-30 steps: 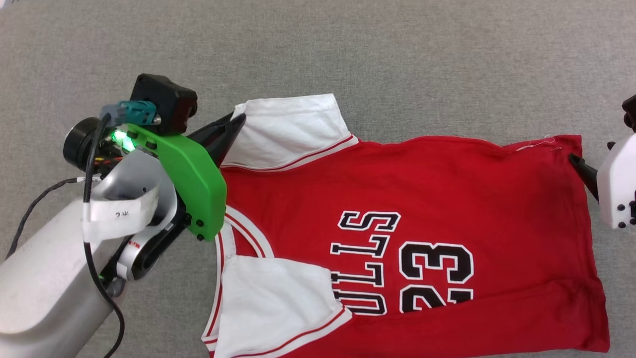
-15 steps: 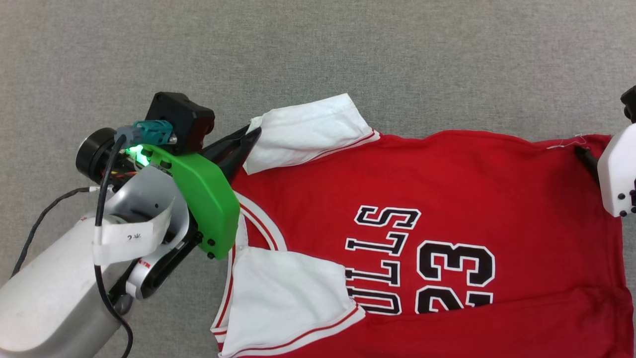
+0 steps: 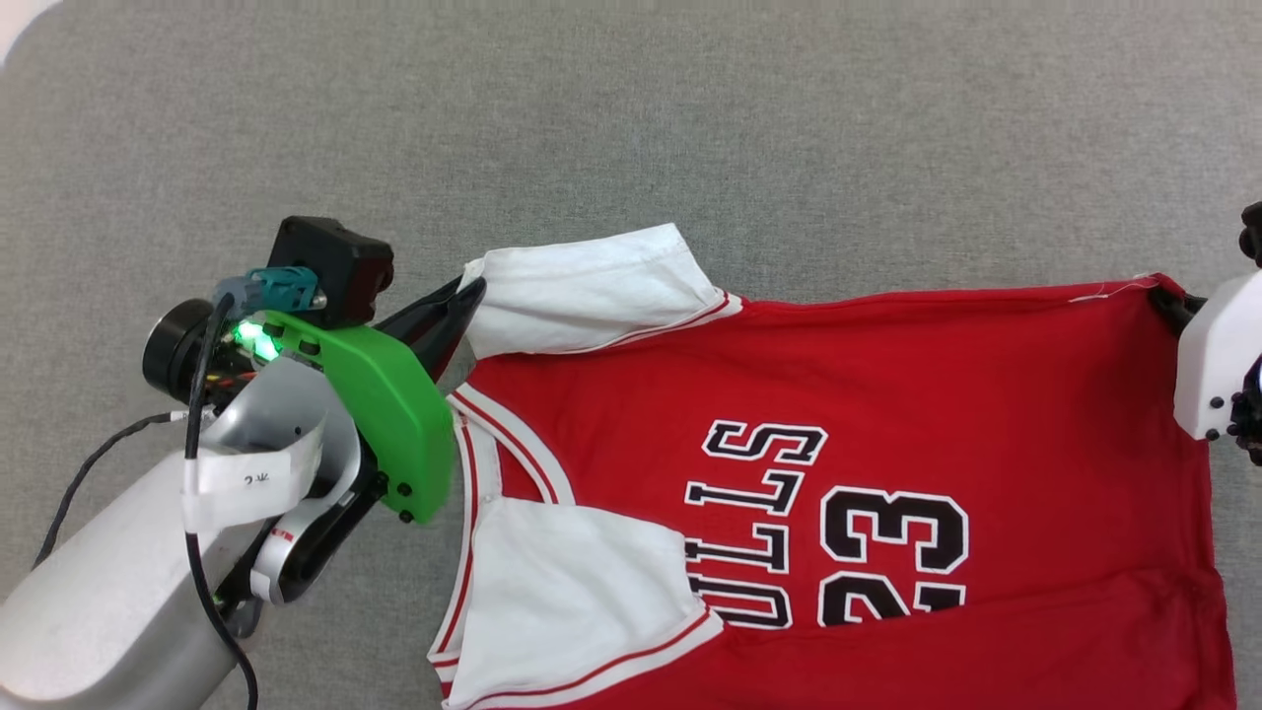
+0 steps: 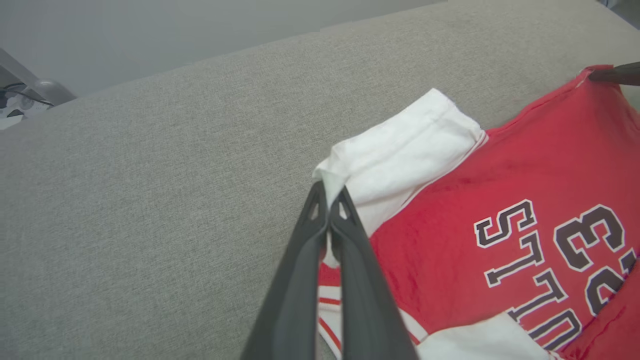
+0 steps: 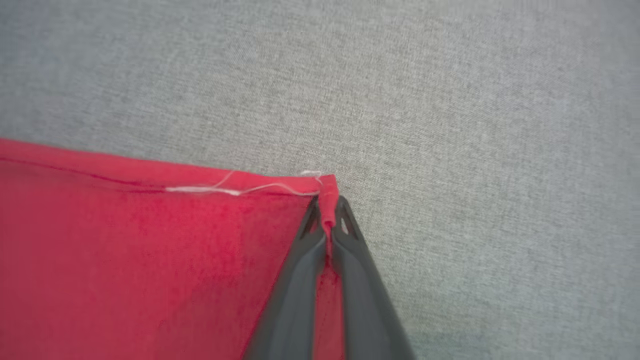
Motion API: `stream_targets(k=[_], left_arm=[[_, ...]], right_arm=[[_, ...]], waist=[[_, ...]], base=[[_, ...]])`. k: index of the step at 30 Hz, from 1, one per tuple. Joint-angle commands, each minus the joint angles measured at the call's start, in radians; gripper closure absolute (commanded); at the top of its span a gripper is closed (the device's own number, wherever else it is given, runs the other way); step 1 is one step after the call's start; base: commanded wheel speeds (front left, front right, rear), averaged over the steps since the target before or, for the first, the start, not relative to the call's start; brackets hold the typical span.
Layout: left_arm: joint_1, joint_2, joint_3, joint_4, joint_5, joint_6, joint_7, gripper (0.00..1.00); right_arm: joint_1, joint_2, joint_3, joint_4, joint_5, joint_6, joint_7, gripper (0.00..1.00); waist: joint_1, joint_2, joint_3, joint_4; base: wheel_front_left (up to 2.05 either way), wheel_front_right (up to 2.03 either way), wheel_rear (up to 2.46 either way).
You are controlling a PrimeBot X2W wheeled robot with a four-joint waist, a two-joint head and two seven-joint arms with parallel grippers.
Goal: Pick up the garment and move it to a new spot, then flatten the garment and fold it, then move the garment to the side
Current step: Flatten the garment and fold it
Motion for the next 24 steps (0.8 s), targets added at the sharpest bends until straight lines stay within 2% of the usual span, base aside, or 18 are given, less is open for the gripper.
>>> stream_targets(k=[1,8,15,24], left_arm=[[0.025,-0.006,0.008,0.010,-0.011,0.008,-0.015,1.00],[0.086,0.001,0.006,0.026,-0.033,0.015,-0.037,1.00],[0.180,0.013,0.006,0.000,-0.068,0.038,-0.059,1.00],[0.319,0.049,-0.003,-0.053,-0.107,0.079,-0.068,1.00]], right_arm=[[0.013,0.003,-0.013,0.007,0.013,-0.001,-0.029,1.00],[0.091,0.008,-0.062,0.001,0.056,-0.001,-0.137,1.00],[0.222,-0.003,-0.070,-0.067,0.124,-0.001,-0.226,1.00],[0.408,-0.030,-0.083,-0.143,0.201,-0.001,-0.252,1.00]], waist=[[0.0000,0.0000,-0.043,-0.005],[0.0000,0.0000,-0.127,-0.010],[0.0000,0.0000,-0.199,-0.004],[0.0000,0.0000,-0.249,0.011]], base=[[0.00,0.00,0.00],[0.00,0.00,0.00],[0.00,0.00,0.00],[0.00,0.00,0.00]])
